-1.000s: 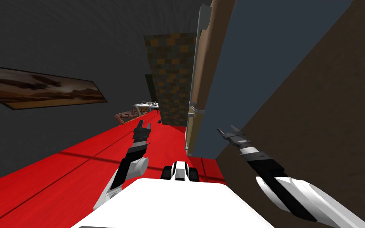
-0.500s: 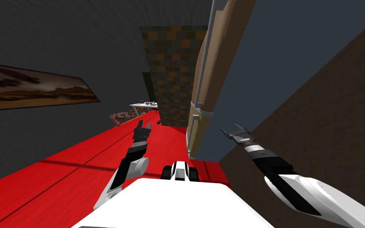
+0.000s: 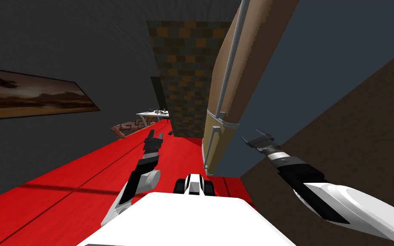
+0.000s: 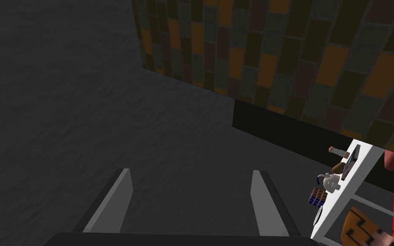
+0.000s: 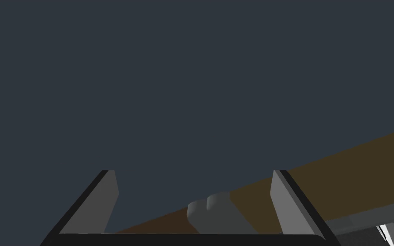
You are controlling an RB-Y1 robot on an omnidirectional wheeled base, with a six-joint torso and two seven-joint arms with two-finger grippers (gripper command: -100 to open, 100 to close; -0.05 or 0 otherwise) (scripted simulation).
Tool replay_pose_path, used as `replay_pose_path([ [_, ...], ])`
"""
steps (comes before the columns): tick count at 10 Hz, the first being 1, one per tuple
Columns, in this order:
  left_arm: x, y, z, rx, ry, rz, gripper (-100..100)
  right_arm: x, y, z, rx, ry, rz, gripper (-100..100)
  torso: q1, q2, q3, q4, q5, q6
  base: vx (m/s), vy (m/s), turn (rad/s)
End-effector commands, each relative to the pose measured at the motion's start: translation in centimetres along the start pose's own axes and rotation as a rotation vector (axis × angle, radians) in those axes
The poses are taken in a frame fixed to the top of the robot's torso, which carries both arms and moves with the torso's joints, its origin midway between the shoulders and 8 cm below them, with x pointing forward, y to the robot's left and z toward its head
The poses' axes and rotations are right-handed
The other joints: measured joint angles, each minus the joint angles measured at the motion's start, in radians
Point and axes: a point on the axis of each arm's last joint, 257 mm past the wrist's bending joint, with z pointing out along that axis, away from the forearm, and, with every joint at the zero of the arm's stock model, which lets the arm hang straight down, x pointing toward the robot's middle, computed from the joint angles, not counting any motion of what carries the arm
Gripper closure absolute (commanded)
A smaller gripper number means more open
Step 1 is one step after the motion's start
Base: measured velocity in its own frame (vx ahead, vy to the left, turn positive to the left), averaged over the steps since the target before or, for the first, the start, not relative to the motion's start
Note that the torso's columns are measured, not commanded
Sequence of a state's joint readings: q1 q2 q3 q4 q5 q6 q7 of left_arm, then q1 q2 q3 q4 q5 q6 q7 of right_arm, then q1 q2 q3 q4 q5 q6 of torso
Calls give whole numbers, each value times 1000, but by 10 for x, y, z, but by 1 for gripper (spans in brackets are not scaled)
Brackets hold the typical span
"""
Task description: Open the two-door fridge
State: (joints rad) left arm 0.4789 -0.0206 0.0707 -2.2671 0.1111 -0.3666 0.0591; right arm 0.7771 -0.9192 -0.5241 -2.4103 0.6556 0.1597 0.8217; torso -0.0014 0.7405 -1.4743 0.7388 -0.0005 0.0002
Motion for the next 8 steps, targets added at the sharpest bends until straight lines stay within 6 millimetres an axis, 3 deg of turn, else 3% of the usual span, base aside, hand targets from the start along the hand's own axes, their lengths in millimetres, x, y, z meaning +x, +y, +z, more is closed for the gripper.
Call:
replay_pose_path([
  [1,0,0,0,0,0,0,0,-11,-15,7,8,-12,-186,-100,2,-2,-1,0,0,0,122,131,-59],
  [4,0,0,0,0,0,0,0,-28,-22,13,11,-43,-311,-100,0,-2,-2,0,1,-3,69,84,-51],
  [8,0,0,0,0,0,0,0,-78,-22,18,14,-142,-482,-100,17,-17,-15,1,13,-15,74,92,-67],
])
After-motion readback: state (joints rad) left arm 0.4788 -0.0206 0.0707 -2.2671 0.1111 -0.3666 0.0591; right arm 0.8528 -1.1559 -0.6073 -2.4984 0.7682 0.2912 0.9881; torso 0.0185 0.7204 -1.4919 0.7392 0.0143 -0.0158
